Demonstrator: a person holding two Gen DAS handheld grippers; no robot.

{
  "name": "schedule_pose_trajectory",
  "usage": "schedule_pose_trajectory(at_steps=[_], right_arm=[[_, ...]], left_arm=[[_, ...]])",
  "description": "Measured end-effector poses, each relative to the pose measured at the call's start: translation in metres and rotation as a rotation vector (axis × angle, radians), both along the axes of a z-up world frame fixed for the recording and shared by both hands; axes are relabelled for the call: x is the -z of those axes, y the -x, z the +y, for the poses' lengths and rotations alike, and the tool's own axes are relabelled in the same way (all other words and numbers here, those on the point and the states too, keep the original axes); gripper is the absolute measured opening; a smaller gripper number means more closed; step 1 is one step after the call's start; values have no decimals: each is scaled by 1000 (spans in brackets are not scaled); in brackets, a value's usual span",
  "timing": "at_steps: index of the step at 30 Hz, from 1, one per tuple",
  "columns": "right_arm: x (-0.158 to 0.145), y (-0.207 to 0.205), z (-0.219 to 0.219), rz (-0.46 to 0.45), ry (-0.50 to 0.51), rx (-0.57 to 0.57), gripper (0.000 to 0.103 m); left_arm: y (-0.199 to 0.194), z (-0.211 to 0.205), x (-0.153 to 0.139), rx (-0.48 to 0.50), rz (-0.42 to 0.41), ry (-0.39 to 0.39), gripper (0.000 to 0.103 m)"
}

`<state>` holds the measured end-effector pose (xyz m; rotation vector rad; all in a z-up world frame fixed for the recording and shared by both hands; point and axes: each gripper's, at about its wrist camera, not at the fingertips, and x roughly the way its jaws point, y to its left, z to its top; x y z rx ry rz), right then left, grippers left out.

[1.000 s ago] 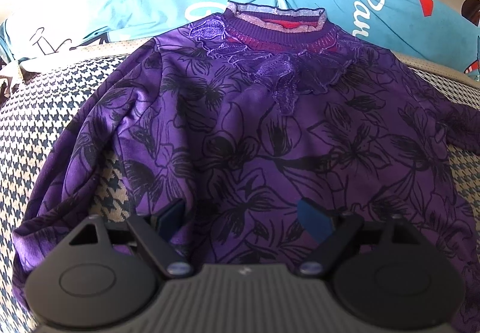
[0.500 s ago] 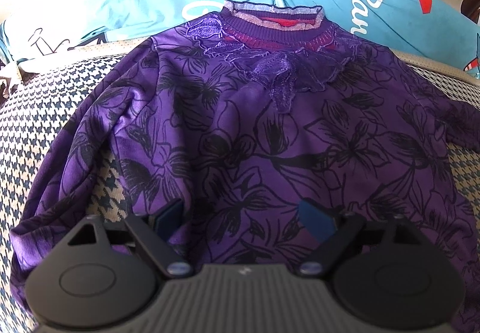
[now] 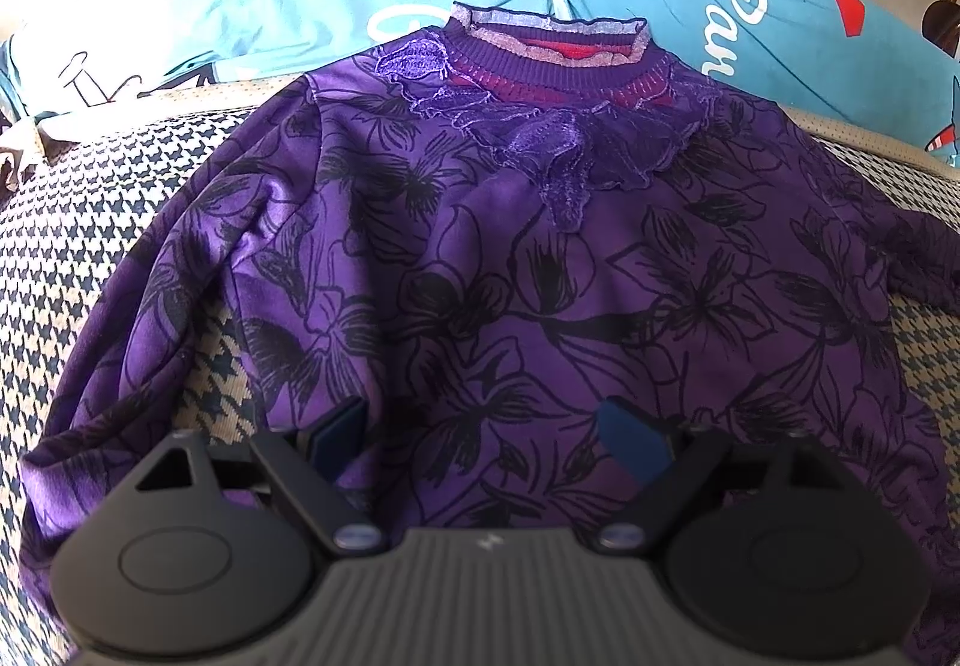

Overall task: Fold clothes
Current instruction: 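Close the right tool on the purple sleeve, then pull the sleeve straight along the seat and open the right tool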

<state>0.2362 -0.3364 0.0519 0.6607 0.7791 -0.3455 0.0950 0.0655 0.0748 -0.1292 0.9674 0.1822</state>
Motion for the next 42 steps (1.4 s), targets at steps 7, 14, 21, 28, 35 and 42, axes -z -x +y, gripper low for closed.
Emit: schedule_pose_trajectory(at_steps=[7, 14, 21, 28, 35, 42], right_arm=[[7, -9, 16, -32, 30, 34, 35], [8, -12, 16, -46, 66, 48, 8], [-6, 18, 24, 39, 67, 94, 7], [-3, 41, 27, 75, 84, 74, 8], [-23, 65, 12, 41, 66, 69, 9], [-43, 62, -32, -71, 180, 87, 9]], left_arm=[[0, -1, 1, 1, 1, -1, 87], [0, -3, 2, 3, 5, -14, 87], [2, -2, -2, 0, -9, 0, 87], [3, -5, -3, 7, -14, -9, 87], [4, -4, -4, 1, -16, -4, 88], [3, -2, -4, -3, -13, 6, 87]])
